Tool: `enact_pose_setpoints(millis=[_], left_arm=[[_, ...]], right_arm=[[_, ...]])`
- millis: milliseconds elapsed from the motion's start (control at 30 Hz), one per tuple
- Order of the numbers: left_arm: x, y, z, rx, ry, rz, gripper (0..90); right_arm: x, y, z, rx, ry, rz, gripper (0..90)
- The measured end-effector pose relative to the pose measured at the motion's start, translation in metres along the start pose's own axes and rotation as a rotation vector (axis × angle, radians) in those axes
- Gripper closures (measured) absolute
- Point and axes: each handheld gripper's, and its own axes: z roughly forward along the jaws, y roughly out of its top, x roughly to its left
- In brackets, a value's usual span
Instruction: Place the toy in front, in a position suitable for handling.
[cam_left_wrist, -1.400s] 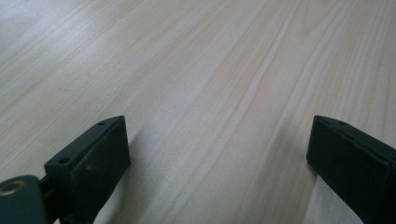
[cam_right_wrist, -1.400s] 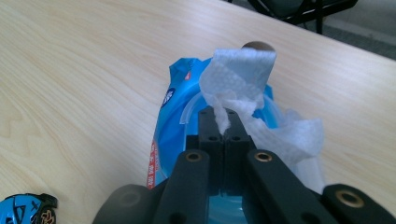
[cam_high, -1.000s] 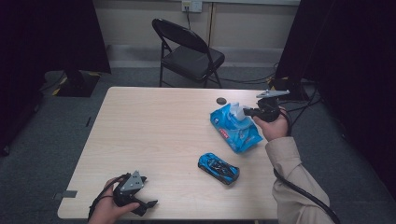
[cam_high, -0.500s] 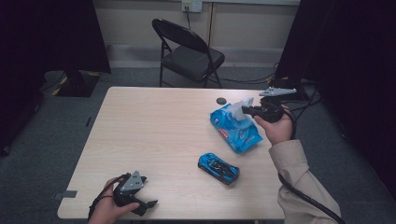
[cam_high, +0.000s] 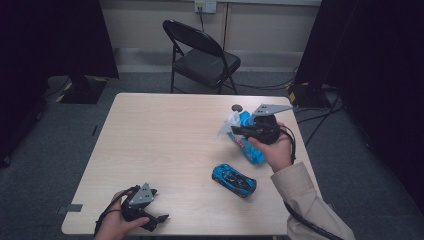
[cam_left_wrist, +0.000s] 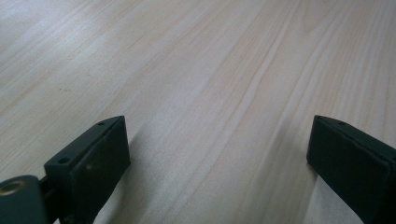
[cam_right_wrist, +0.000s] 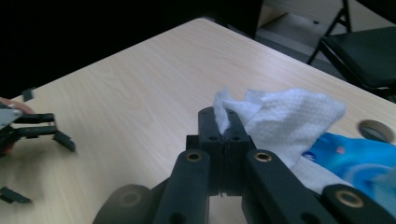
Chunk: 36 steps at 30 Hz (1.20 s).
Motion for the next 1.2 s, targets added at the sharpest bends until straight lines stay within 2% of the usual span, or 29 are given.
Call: enact_pose_setpoints(millis=[200, 500, 600, 667, 767, 933, 1033, 1133, 1200], left_arm=[[0.000, 0.000, 0.000, 0.001, -0.001, -0.001, 5.2], [0.000, 0.000, 0.000, 0.005, 0.000, 0.005, 5.2], [0.000, 0.000, 0.000, 0.004, 0.000, 0.004, 5.2], [0.000, 0.000, 0.000, 0.005, 0.000, 0.005, 5.2], [0.000, 0.000, 0.000, 0.004, 0.000, 0.004, 5.2], [0.000, 0.000, 0.000, 0.005, 0.000, 0.005, 5.2], [0.000, 0.000, 0.000, 0.005, 0.000, 0.005, 5.2], [0.000, 0.000, 0.000, 0.005, 0.000, 0.004, 5.2], [0.000, 0.000, 0.000, 0.005, 0.000, 0.004, 5.2]], right_arm=[[0.033, -0.003, 0.022, 0.004, 0.100, -0.036, 90.0], [0.087, -0.020, 0.058, 0.018, 0.278, -0.053, 90.0], [0.104, -0.027, 0.067, 0.035, 0.316, -0.071, 90.0], [0.110, -0.032, 0.071, 0.046, 0.335, -0.073, 90.0], [0.113, -0.046, 0.079, 0.070, 0.340, -0.060, 89.9], [0.101, -0.072, 0.088, 0.115, 0.304, -0.017, 89.6], [0.095, -0.084, 0.092, 0.141, 0.273, -0.041, 87.2], [0.090, -0.090, 0.094, 0.137, 0.238, -0.060, 74.5], [0.088, -0.091, 0.092, 0.142, 0.183, -0.089, 54.6]])
